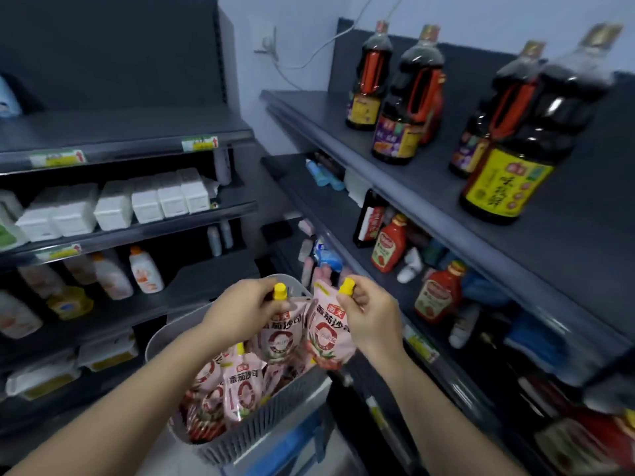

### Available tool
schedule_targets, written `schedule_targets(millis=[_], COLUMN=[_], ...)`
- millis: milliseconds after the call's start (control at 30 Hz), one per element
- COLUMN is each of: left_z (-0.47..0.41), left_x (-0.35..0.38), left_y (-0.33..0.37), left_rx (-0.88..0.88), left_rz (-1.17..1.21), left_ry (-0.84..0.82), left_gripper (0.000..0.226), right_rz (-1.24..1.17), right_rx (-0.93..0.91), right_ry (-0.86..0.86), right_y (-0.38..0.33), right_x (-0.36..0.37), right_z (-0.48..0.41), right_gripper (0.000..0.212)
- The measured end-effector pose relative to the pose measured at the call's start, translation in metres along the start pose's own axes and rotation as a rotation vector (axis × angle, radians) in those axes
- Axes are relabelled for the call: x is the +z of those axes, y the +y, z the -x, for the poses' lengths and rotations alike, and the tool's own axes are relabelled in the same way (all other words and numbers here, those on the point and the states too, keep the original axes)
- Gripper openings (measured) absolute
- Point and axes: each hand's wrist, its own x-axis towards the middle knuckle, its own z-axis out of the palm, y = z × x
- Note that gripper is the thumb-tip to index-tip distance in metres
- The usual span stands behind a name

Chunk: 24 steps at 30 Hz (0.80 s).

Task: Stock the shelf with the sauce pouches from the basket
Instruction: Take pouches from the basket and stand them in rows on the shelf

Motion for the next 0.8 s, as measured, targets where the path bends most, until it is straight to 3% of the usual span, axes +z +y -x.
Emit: schedule_targets(millis=[133, 467, 633, 800], left_z=[-0.004, -0.025, -0.028, -0.029], left_x=[-0.007, -0.009, -0.007, 0.003], left_y=[0.06, 0.221, 0.314, 0.395], left_rx=[0.157, 0.516, 0.668, 0.758], left_rz=[0.093, 0.262, 0.362, 0.43], left_ry=[0.027, -0.024, -0.043, -0.032], left_gripper=[0.026, 0.017, 0.033, 0.008], right_rz=[0.009, 0.06, 0.06, 0.032], right_rx=[-0.064, -0.092, -0.08, -0.062], right_ry=[0.129, 0.357, 0.438, 0.539], right_y=[-0.009, -0.032, -0.043, -0.045], right_x=[-0.063, -0.242, -0.332, -0.41], right_z=[0.01, 0.041, 0.063, 0.086], right_gripper=[0.026, 0.021, 0.024, 0.026])
